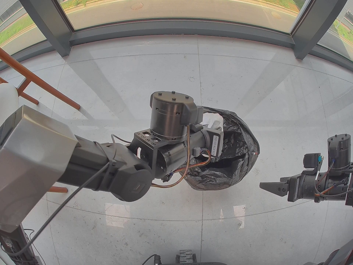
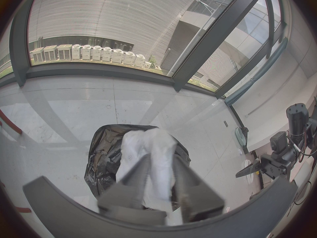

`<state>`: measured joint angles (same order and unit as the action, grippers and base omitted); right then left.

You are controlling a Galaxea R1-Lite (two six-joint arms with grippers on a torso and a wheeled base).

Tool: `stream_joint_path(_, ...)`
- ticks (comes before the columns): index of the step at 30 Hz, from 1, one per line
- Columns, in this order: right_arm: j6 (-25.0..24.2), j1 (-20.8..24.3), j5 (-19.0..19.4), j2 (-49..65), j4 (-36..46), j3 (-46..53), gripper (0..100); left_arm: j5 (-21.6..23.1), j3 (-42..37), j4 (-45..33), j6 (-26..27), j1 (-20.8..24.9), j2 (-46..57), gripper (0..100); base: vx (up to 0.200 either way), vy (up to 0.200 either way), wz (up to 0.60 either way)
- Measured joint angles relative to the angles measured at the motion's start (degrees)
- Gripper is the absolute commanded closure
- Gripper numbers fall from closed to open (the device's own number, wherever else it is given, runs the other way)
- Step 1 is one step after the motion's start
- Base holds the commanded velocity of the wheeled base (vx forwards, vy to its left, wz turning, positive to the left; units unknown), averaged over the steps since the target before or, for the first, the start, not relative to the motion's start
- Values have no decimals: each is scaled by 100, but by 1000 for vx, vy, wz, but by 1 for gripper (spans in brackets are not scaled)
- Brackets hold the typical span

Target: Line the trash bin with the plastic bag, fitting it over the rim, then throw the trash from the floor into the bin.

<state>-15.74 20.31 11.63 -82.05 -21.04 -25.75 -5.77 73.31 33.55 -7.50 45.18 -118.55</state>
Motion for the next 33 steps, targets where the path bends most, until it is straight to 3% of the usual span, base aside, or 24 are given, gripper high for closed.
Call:
stream_joint_path(10,-21,-311,-9,424,2,222,0,-101,-232,438,-141,33,232,0,0,0,0)
stream_joint_path(17,-21,-976,9,1318,35,745,0,-334,-914,441,-407,-251,1237,0,0,0,0)
stream_joint_path(22,-5,-1359,-11,2148,66,1145,0,-384,-1657,441,-451,-898,2128,0,0,0,0)
stream_joint_path(26,69,-1495,-44,2916,99,1418,0,-389,-2376,427,-471,-1746,2944,0,0,0,0)
stream_joint_path(33,613,-1587,-129,4041,123,1870,0,-406,-3760,145,-479,-2989,4436,0,0,0,0)
